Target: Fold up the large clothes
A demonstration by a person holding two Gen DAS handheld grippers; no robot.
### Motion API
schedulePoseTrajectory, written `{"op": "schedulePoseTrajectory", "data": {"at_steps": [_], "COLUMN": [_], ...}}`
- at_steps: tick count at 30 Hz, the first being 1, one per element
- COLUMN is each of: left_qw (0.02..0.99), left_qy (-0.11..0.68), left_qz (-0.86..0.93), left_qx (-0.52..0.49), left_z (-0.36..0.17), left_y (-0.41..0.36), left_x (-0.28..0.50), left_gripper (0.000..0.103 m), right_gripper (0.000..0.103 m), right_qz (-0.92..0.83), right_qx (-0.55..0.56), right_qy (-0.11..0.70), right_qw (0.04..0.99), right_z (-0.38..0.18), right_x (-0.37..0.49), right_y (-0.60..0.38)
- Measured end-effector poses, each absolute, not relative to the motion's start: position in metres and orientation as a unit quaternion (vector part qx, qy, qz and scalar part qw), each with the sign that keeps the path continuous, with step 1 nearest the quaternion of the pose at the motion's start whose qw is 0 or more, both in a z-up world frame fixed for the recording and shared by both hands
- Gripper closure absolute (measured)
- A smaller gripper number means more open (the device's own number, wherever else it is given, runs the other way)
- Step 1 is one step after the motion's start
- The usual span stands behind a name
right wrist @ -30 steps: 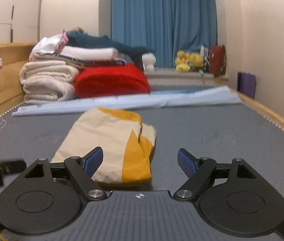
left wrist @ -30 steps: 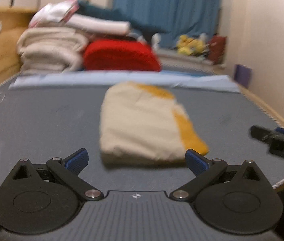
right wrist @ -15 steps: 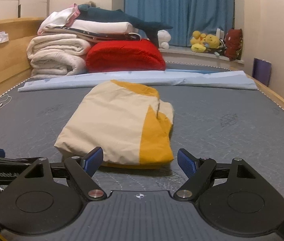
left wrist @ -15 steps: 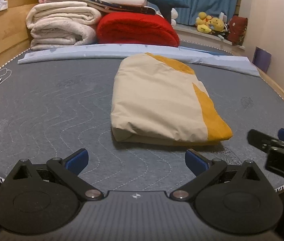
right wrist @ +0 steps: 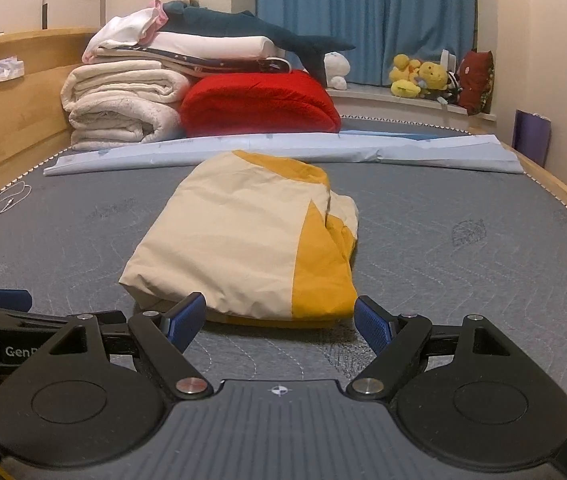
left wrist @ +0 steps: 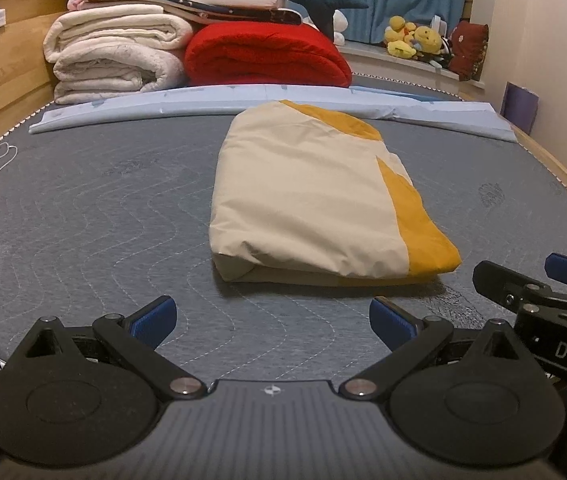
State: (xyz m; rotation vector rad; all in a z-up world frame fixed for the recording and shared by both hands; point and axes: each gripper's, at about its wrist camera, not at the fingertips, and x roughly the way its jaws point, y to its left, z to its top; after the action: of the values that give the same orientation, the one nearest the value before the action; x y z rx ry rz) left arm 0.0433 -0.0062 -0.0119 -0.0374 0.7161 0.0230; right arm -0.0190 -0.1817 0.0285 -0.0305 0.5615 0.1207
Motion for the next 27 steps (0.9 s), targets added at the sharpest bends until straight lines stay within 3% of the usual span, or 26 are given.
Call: {"op": "schedulePoseTrajectory", "data": {"at_steps": [27], "left_qw": [0.933], "left_qy": [0.358], "left_qz": [0.009], "left_qx": [-0.021], "left_z": [-0.0168], "left_y": [-0.0044], "left_x": [0.0452], "left_gripper": [0.000], "right_gripper": [0.021], "right_qz": [0.065], "right_qx": [-0.009], "right_qy": [0.280], "right_qw": [0.958], "right_z": [0.0269], "right_x": [-0.0179], "right_y": [-0.1813]}}
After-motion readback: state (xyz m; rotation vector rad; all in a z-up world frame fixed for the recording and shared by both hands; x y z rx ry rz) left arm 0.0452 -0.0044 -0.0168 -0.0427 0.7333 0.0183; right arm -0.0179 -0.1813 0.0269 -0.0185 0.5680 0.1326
